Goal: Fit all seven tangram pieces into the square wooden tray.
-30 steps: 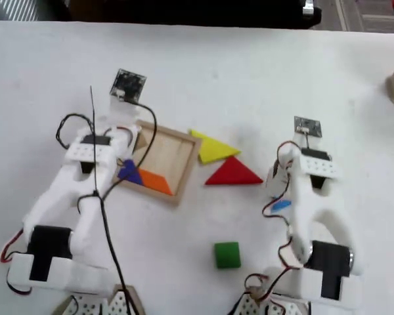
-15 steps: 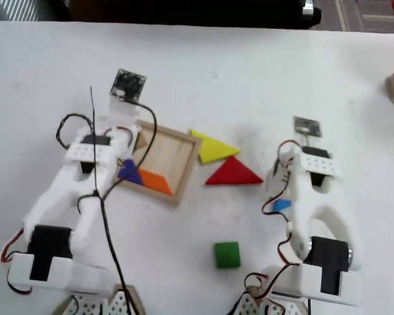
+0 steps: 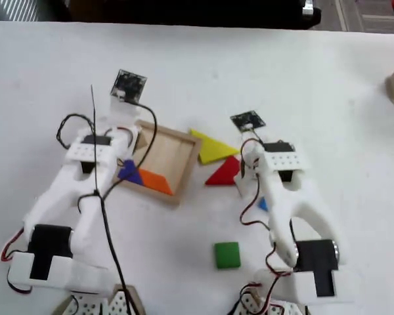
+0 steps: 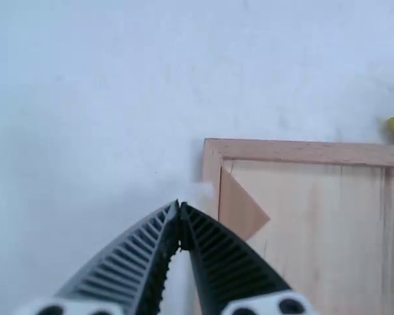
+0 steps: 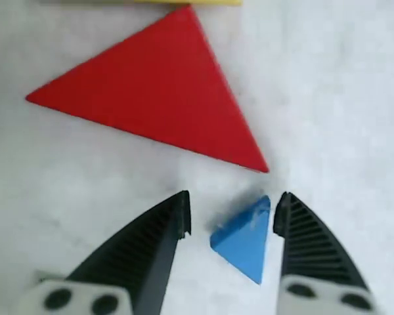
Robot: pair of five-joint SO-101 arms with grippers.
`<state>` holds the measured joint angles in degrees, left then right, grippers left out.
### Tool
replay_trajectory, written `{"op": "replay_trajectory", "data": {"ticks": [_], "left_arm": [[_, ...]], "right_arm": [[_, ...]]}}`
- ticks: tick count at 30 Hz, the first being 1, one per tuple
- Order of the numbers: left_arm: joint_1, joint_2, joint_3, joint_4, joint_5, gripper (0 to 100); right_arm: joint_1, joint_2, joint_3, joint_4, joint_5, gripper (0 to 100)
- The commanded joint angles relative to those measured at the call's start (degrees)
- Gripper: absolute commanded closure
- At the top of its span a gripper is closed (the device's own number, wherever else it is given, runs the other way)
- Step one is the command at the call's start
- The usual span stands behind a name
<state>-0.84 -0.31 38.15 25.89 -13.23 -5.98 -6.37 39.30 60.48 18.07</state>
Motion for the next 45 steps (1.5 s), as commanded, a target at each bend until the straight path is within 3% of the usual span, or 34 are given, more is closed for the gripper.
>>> {"op": "replay_trajectory", "data": {"ticks": [1,7,18,37,42,45], "left_arm": [[-0.31,-0.31,-2.73,-1.58,-0.53,97],[-0.31,-0.31,-2.81,-1.58,-0.62,97],[-0.22,-0.31,-2.64,-1.49,-0.62,97],[-0.31,-0.31,-2.64,-1.32,-0.62,97],[-0.48,-0.31,-2.64,-1.32,-0.62,97],[-0.48,-0.31,-2.64,-1.32,-0.62,97]], "right_arm": [[3.38,-6.02,-0.79,3.65,-2.9,78.9],[2.51,-10.15,8.97,-0.48,0.18,78.9],[2.59,-10.15,11.69,-5.23,0.62,78.9],[5.32,0.22,5.27,-2.77,2.64,79.1],[5.32,0.48,5.19,-1.8,2.9,86.8],[5.41,0.48,5.19,-1.54,2.99,86.1]]}}
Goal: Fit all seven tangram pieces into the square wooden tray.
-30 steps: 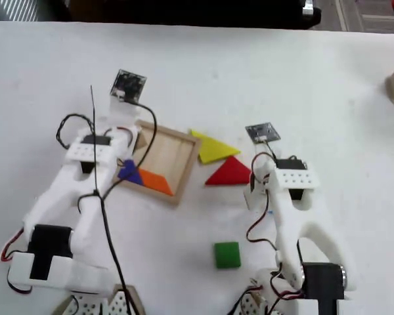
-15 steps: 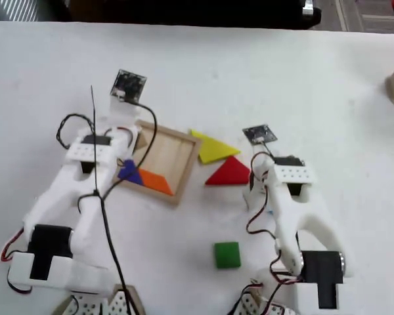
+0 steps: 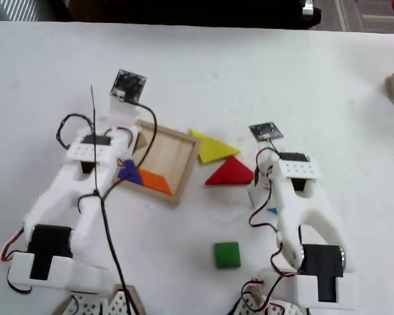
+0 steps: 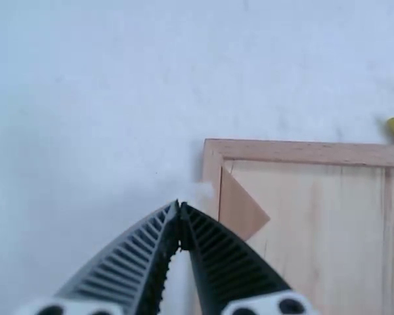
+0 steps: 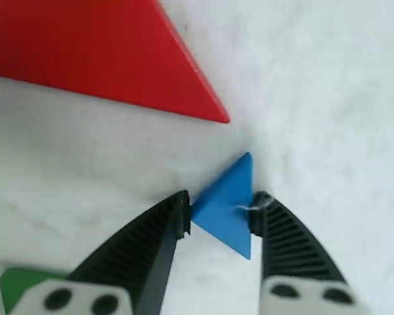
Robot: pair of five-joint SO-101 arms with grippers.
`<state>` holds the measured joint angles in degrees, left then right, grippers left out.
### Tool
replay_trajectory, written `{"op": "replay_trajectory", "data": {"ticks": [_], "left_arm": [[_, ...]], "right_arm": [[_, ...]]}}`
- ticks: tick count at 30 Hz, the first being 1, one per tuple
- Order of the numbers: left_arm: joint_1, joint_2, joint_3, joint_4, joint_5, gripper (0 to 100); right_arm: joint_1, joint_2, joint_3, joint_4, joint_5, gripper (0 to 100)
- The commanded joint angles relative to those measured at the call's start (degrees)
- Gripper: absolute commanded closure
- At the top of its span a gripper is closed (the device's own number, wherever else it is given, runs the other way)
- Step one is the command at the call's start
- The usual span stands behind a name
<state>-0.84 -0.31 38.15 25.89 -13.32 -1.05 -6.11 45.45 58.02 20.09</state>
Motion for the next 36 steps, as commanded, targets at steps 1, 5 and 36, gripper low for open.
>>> {"op": "replay_trajectory", "data": {"ticks": [1,5,36], "left_arm": [[-0.48,-0.31,-2.64,-1.32,-0.53,97],[-0.48,-0.31,-2.64,-1.32,-0.53,97],[-9.54,-0.22,-7.12,-1.14,11.69,97]], "right_arm": [[0.48,0.22,-0.97,0.92,0.97,85.1],[1.1,0.22,-0.97,0.92,0.97,86.2],[-23.43,0.4,-28.57,16.13,-13.27,98.1]]}}
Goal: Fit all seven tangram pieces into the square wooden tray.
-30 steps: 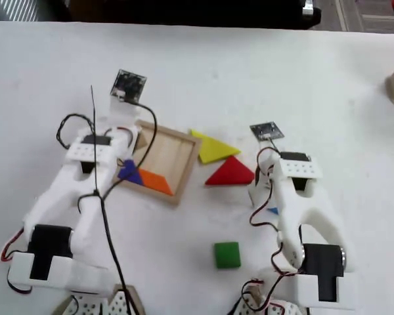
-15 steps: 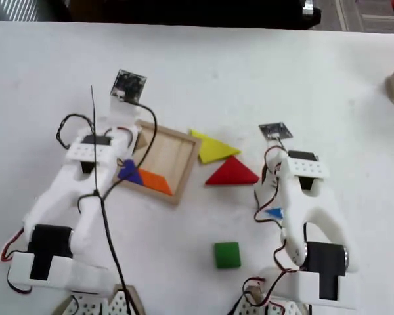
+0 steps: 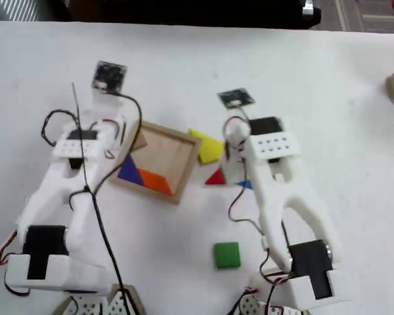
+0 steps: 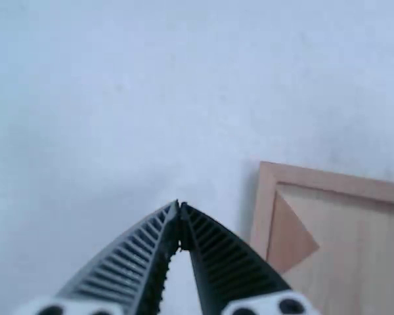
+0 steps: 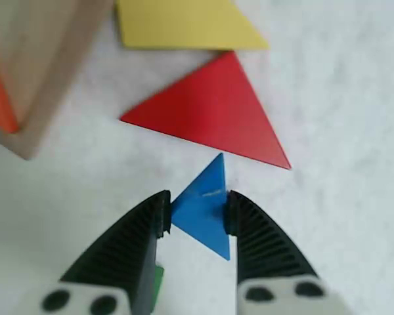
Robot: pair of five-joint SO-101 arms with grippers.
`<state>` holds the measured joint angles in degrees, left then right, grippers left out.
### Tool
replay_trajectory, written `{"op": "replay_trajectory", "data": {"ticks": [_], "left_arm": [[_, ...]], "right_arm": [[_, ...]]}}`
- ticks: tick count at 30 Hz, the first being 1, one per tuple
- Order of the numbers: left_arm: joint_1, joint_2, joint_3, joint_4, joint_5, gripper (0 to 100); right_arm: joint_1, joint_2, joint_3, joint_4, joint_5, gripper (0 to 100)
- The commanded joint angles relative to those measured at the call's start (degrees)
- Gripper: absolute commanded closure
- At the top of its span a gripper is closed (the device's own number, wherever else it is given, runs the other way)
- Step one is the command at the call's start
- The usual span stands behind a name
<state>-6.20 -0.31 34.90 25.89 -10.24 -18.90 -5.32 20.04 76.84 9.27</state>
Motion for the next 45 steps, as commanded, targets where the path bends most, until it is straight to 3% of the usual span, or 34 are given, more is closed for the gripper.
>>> {"op": "replay_trajectory", "data": {"ticks": [1,8,17,26,31,36,40,45], "left_arm": [[-5.05,-0.22,-4.22,-1.05,10.46,97],[-6.29,1.8,-6.24,-0.97,11.78,97],[-7.87,14.29,-22.77,12.66,11.78,97],[-5.05,14.55,-22.77,12.66,11.34,97],[-4.62,14.64,-22.77,12.66,11.34,97],[-4.44,14.29,-21.89,13.01,11.34,98],[-2.24,14.2,-21.54,13.1,11.34,98],[2.95,13.58,-18.81,12.75,7.21,98]], "right_arm": [[-7.16,-0.31,-3.08,-4.18,-3.08,98.1],[-11.38,5.85,-6.68,-15.16,-3.16,98.0],[-14.99,27.74,-26.37,-16.92,-3.25,88.7],[-15.69,38.81,-44.92,-0.13,-2.9,75.6],[-11.03,37.05,-53.1,12.7,-4.04,79.2],[-3.21,32.22,-48.44,16.31,-4.48,85.4],[1.1,28.09,-37.98,10.86,-4.48,98.1],[4.53,19.38,-21.54,2.59,-4.4,98.2]]}}
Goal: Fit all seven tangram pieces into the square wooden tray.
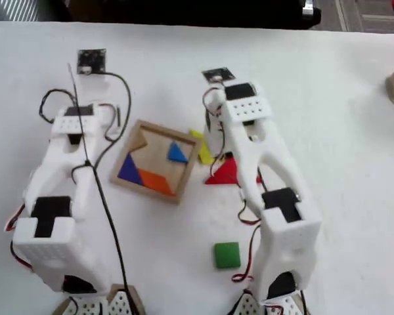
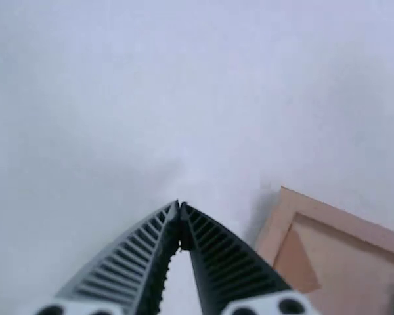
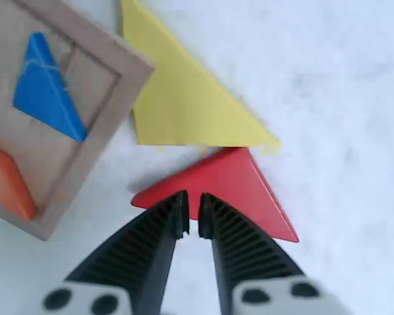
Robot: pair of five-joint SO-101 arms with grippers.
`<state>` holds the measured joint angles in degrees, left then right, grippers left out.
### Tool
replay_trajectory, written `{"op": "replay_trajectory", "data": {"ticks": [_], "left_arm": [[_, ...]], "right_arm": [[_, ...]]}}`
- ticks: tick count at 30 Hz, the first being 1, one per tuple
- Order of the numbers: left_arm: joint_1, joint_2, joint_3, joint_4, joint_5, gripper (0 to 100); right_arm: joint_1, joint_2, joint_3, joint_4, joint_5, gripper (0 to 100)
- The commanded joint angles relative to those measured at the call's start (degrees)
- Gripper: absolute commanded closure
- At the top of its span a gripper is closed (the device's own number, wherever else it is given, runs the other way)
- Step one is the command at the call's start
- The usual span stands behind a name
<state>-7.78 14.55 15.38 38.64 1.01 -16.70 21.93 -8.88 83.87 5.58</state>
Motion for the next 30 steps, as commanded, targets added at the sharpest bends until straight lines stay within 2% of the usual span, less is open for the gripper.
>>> {"op": "replay_trajectory", "data": {"ticks": [1,5,9,15,17,19,21,24,26,30], "left_arm": [[5.67,-2.33,1.58,0.0,-6.07,98],[10.95,-7.69,8.7,-1.14,-11.6,98],[15.52,-13.76,17.05,-5.36,-12.13,98],[25.45,-18.86,24.09,-11.6,-11.78,98],[29.14,-18.86,24.35,-15.12,-7.38,98],[31.16,-18.77,25.05,-20.4,0.88,98],[31.43,-17.27,26.29,-26.99,9.32,98],[29.67,-11.65,25.58,-32.18,17.58,98],[28.79,-7.87,22.59,-31.03,19.34,98],[28.79,-4.53,16.97,-21.98,19.25,98]], "right_arm": [[2.86,-10.51,10.9,-6.2,-0.7,98.1],[4.35,-22.37,26.02,-13.67,-0.7,98.1],[5.76,-28.79,39.21,-23.87,-0.26,98.1],[11.21,-28.09,40.62,-29.93,-0.26,97.8],[11.47,-28.09,40.62,-30.55,-0.44,97.8],[11.47,-28.0,40.7,-30.55,-0.53,97.8],[11.65,-28.0,40.7,-30.64,-0.53,97.8],[11.47,-28.0,40.7,-30.64,-0.53,97.8],[11.3,-28.0,40.7,-30.81,-0.35,97.8],[11.3,-28.0,40.7,-30.9,-0.35,97.8]]}}
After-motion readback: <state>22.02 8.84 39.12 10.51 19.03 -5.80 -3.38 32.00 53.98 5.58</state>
